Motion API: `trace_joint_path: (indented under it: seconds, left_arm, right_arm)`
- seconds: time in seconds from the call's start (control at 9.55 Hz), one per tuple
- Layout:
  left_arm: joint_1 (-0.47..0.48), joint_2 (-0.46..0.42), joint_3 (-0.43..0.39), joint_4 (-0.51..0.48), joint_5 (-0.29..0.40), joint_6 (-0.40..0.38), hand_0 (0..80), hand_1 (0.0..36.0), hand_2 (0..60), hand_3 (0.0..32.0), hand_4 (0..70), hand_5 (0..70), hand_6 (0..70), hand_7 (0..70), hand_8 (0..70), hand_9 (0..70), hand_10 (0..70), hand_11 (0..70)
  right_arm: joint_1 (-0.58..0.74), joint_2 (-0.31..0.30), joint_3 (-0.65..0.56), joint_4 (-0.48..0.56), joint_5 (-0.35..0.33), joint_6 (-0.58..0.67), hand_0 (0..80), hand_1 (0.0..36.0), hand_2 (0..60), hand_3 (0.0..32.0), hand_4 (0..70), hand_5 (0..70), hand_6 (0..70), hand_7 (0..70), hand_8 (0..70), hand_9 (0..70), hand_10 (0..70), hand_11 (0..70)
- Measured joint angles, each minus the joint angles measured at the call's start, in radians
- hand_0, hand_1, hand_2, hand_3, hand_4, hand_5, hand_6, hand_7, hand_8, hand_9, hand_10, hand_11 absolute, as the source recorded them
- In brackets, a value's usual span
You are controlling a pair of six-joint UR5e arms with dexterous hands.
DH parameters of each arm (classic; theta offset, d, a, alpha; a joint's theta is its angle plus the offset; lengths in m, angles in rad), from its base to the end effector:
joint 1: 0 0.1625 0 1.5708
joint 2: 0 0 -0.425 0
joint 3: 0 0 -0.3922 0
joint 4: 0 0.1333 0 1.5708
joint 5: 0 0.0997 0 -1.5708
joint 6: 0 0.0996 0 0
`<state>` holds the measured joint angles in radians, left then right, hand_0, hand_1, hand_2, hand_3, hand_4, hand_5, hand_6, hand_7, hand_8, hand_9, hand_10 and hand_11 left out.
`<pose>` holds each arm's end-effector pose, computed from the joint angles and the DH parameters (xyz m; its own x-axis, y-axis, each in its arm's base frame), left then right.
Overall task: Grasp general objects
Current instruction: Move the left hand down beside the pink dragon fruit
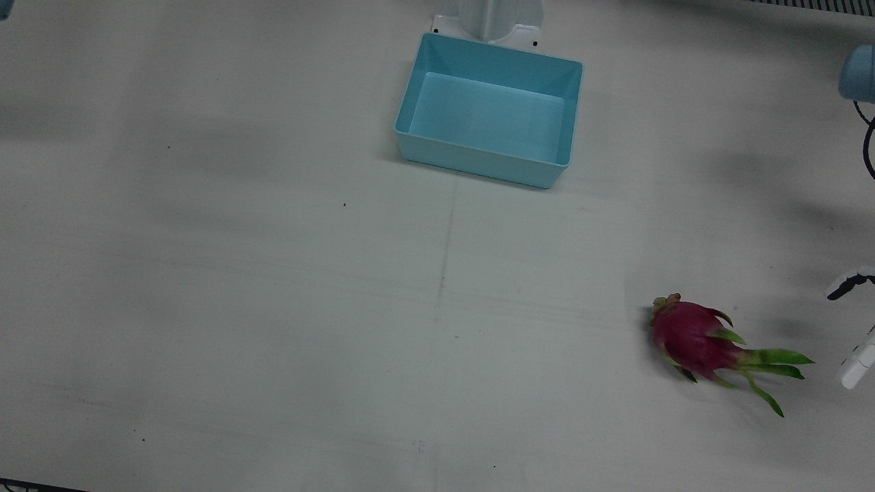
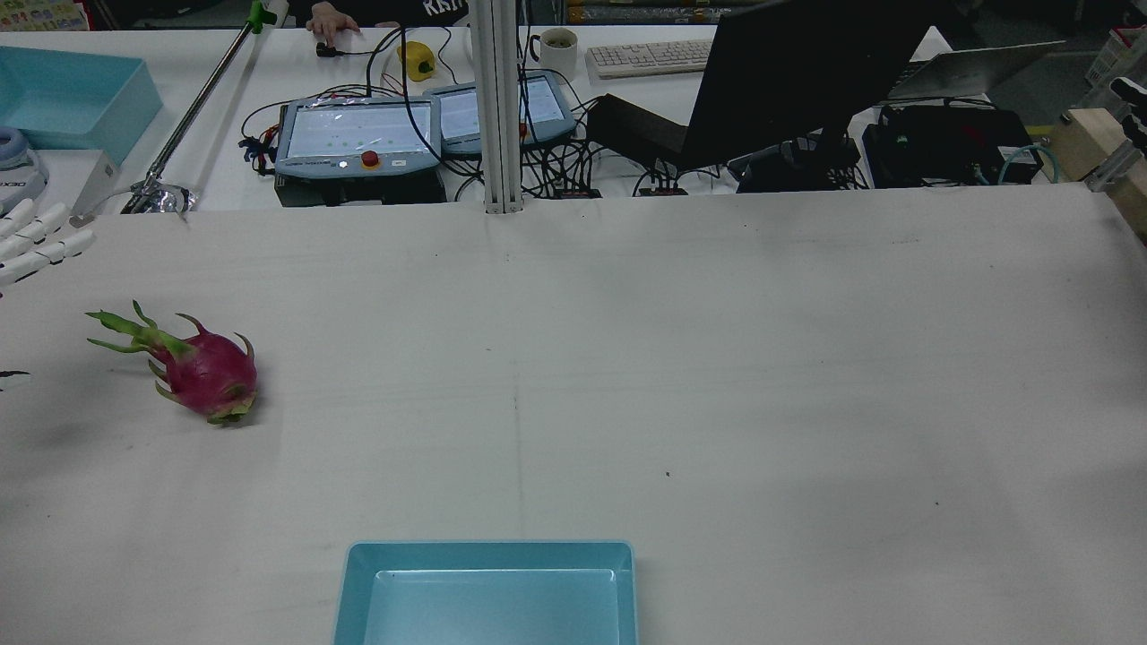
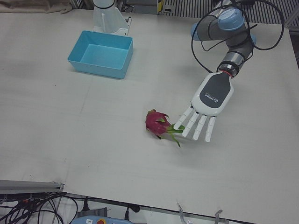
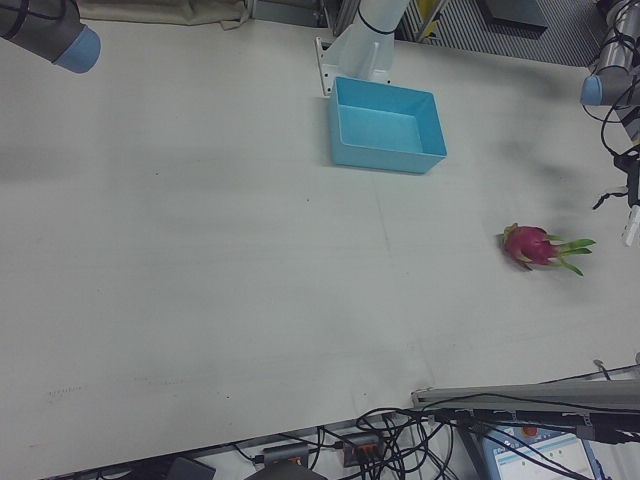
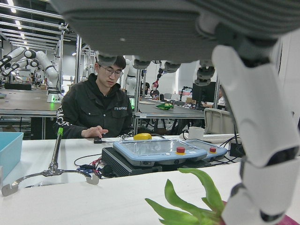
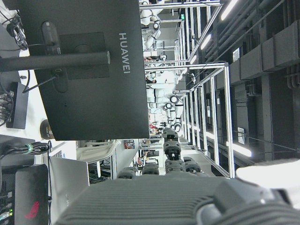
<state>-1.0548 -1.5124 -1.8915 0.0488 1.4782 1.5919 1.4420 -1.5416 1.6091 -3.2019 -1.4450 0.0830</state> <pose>0.1089 -0.4809 0.5615 -0.0853 0.1930 -0.9775 0.9127 0.4087 0.0010 0.0800 -0.5178 0.6599 -0.9965 0.0036 -0.0838 0.0838 0.0069 -0.9965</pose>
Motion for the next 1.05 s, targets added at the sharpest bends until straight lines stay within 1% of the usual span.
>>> trace_joint_path:
  seconds: [0.1, 0.21, 0.31, 0.52, 0.63, 0.73, 0.94, 1.05]
  left_arm:
    - [0.006, -0.001, -0.014, 0.022, -0.002, 0.014, 59.9, 32.6, 31.7, 20.8, 0.4, 1.8, 0.0, 2.1, 0.0, 0.0, 0.0, 0.0]
    - [0.035, -0.012, -0.023, 0.058, -0.003, 0.035, 57.4, 30.3, 26.8, 32.0, 0.0, 0.0, 0.0, 0.0, 0.0, 0.0, 0.0, 0.0]
    - [0.079, -0.033, -0.026, 0.102, -0.004, 0.061, 55.5, 26.7, 18.4, 32.0, 0.0, 0.0, 0.0, 0.0, 0.0, 0.0, 0.0, 0.0]
    - [0.152, -0.060, -0.028, 0.154, -0.012, 0.090, 55.5, 26.0, 15.0, 32.0, 0.0, 0.0, 0.0, 0.0, 0.0, 0.0, 0.0, 0.0]
    - [0.171, -0.070, -0.030, 0.173, -0.021, 0.094, 55.3, 26.2, 15.5, 32.0, 0.0, 0.0, 0.0, 0.0, 0.0, 0.0, 0.0, 0.0]
    - [0.182, -0.082, -0.032, 0.190, -0.029, 0.099, 56.1, 27.4, 16.9, 32.0, 0.0, 0.0, 0.0, 0.0, 0.0, 0.0, 0.0, 0.0]
    - [0.197, -0.113, -0.031, 0.211, -0.049, 0.144, 55.5, 27.1, 17.8, 32.0, 0.0, 0.0, 0.0, 0.0, 0.0, 0.0, 0.0, 0.0]
    - [0.219, -0.128, -0.028, 0.216, -0.078, 0.171, 54.5, 26.0, 17.9, 32.0, 0.0, 0.0, 0.0, 0.0, 0.0, 0.0, 0.0, 0.0]
  right_arm:
    - [0.000, 0.000, 0.000, 0.000, 0.000, 0.000, 0.0, 0.0, 0.0, 0.0, 0.0, 0.0, 0.0, 0.0, 0.0, 0.0, 0.0, 0.0]
    - [0.000, 0.000, 0.000, 0.000, 0.000, 0.000, 0.0, 0.0, 0.0, 0.0, 0.0, 0.0, 0.0, 0.0, 0.0, 0.0, 0.0, 0.0]
    - [0.000, 0.000, 0.000, 0.000, 0.000, 0.000, 0.0, 0.0, 0.0, 0.0, 0.0, 0.0, 0.0, 0.0, 0.0, 0.0, 0.0, 0.0]
    - [0.000, 0.000, 0.000, 0.000, 0.000, 0.000, 0.0, 0.0, 0.0, 0.0, 0.0, 0.0, 0.0, 0.0, 0.0, 0.0, 0.0, 0.0]
    - [0.000, 0.000, 0.000, 0.001, 0.000, 0.000, 0.0, 0.0, 0.0, 0.0, 0.0, 0.0, 0.0, 0.0, 0.0, 0.0, 0.0, 0.0]
    - [0.000, 0.000, 0.000, 0.000, 0.000, 0.000, 0.0, 0.0, 0.0, 0.0, 0.0, 0.0, 0.0, 0.0, 0.0, 0.0, 0.0, 0.0]
    - [0.000, 0.000, 0.000, 0.000, 0.000, 0.000, 0.0, 0.0, 0.0, 0.0, 0.0, 0.0, 0.0, 0.0, 0.0, 0.0, 0.0, 0.0]
    - [0.000, 0.000, 0.000, 0.000, 0.000, 0.000, 0.0, 0.0, 0.0, 0.0, 0.0, 0.0, 0.0, 0.0, 0.0, 0.0, 0.0, 0.0]
